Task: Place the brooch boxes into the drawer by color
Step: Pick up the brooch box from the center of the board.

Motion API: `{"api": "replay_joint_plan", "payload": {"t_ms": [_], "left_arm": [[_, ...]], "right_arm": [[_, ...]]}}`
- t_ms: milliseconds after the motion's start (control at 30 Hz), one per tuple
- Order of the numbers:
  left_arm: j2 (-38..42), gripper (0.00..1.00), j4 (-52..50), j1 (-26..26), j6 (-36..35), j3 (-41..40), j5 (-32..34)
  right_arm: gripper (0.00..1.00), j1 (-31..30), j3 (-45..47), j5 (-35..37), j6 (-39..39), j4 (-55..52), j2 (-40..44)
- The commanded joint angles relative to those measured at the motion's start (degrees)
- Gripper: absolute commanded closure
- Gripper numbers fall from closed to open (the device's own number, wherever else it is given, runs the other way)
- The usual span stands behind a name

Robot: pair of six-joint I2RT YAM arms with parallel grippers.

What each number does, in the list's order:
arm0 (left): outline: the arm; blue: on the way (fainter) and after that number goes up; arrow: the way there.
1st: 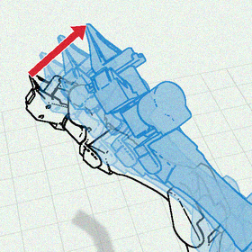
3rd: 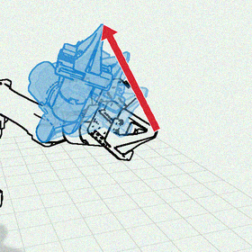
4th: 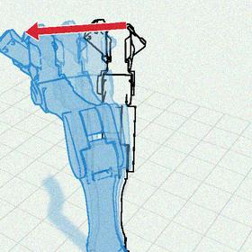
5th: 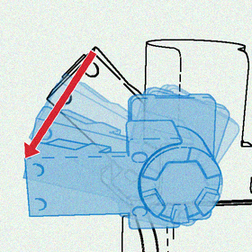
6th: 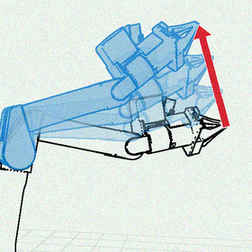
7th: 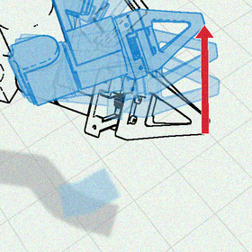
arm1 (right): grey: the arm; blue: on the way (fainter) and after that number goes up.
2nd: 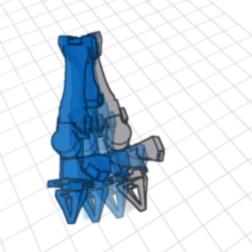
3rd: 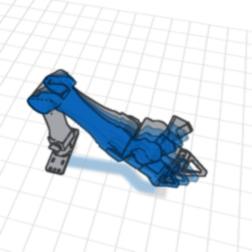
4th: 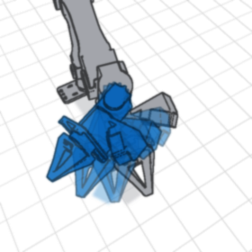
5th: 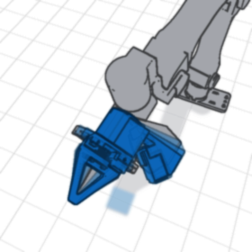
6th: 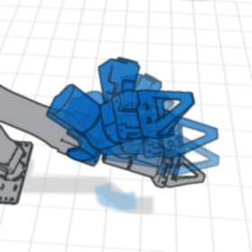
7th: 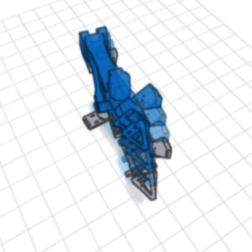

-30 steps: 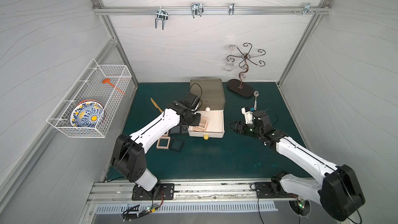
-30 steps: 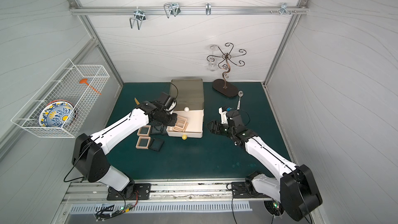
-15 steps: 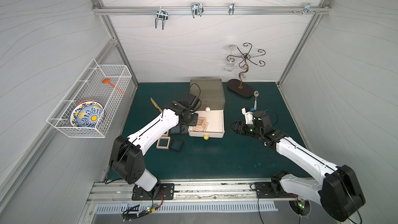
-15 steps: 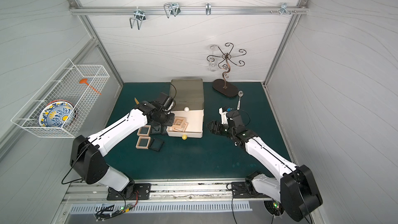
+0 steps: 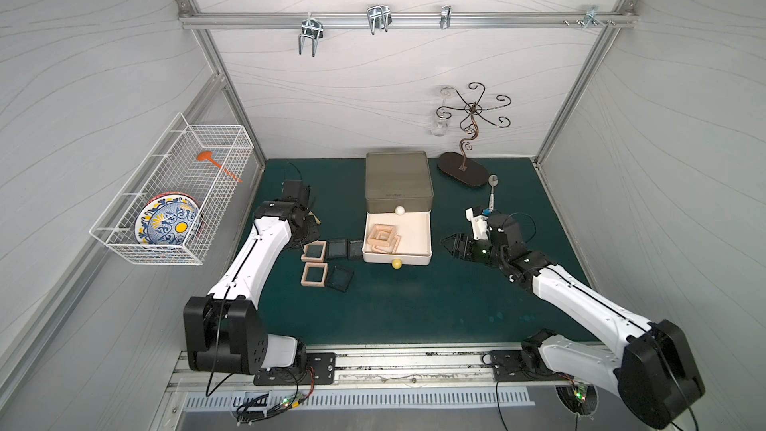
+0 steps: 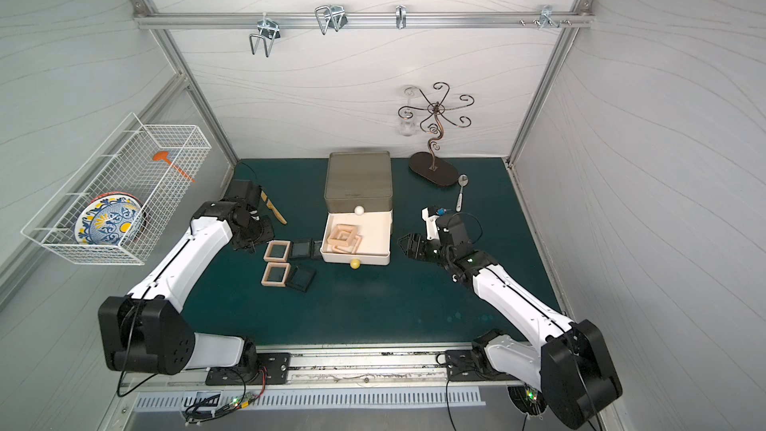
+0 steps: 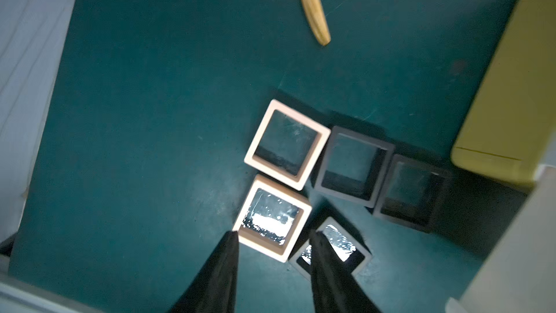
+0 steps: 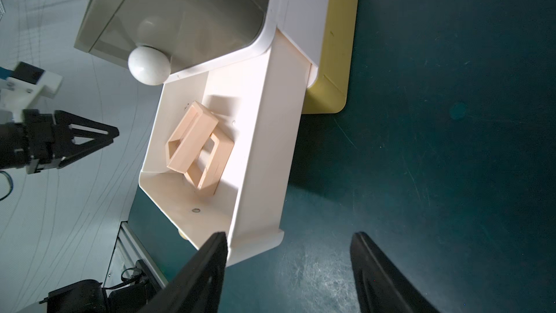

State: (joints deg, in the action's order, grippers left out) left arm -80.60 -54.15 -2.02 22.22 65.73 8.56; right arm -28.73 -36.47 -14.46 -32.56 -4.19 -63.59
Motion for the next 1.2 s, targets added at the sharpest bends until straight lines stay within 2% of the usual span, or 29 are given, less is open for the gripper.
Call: {"api": "replay_joint_plan", "payload": {"t_ms": [0,467,767,1167], "left_arm": [[-4.09,0.57,-1.47,0.92,-0.15,0.78,0.36],[-18.24,0.57,-0.82,5.44,-3.32,4.65,-1.90],[-22.10,0.58,1.02,5.78,-2.54,6.30,-4.60],[-26.31,0.61,-0.15,6.46,-2.35,6.93,-3.88]], "right_arm": [[0.30,0.27,0.17,-1.27,1.18,1.29,-0.28],[0.29,0.46,0.95,-1.80,1.71,2.71,-1.84],[0.29,0.74,0.96,-2.64,1.40,4.66,-3.95],[0.30,1.23,0.37,-3.49,2.25,3.91,-4.39]]}}
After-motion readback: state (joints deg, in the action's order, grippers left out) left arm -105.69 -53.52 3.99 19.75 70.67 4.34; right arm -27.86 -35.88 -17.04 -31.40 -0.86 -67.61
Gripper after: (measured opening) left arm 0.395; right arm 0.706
